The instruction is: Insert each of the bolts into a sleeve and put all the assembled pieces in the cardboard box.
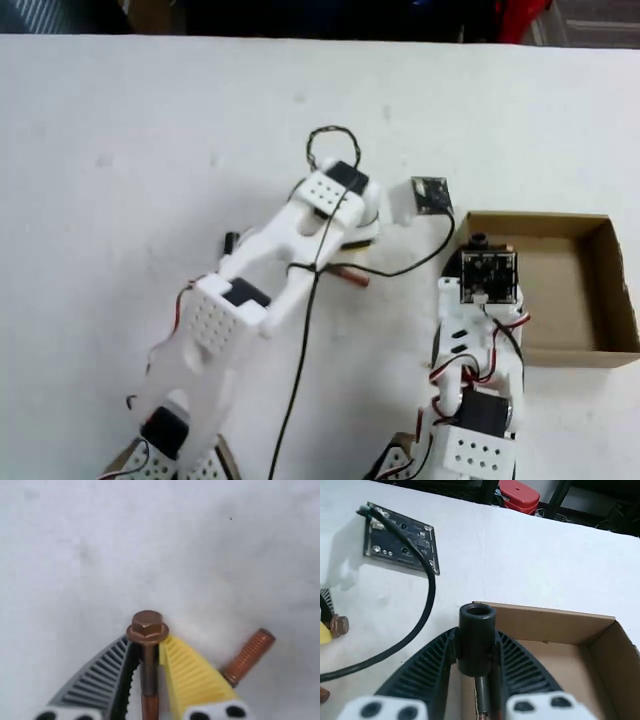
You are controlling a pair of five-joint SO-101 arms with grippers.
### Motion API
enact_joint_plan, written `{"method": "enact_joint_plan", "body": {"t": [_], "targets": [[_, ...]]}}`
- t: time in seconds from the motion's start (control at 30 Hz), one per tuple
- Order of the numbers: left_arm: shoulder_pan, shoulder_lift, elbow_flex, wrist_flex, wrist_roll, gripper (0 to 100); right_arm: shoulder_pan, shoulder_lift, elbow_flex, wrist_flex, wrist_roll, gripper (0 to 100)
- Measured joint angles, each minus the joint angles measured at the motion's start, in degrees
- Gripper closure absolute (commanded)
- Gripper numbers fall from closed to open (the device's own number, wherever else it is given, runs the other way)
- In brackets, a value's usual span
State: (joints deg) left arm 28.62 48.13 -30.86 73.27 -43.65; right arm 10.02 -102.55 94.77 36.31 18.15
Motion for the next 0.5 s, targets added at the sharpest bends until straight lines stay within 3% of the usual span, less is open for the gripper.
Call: {"method": "enact_joint_plan", "body": {"t": [0.2,0.5], "targets": [[-2.0,0.2,-6.8,11.7,16.8,98,-0.4,0.0,0.1,-1.1,0.0,98.1],[-9.1,0.9,-22.7,23.1,36.1,98,-8.6,0.0,0.1,-1.1,-0.1,98.1]]}}
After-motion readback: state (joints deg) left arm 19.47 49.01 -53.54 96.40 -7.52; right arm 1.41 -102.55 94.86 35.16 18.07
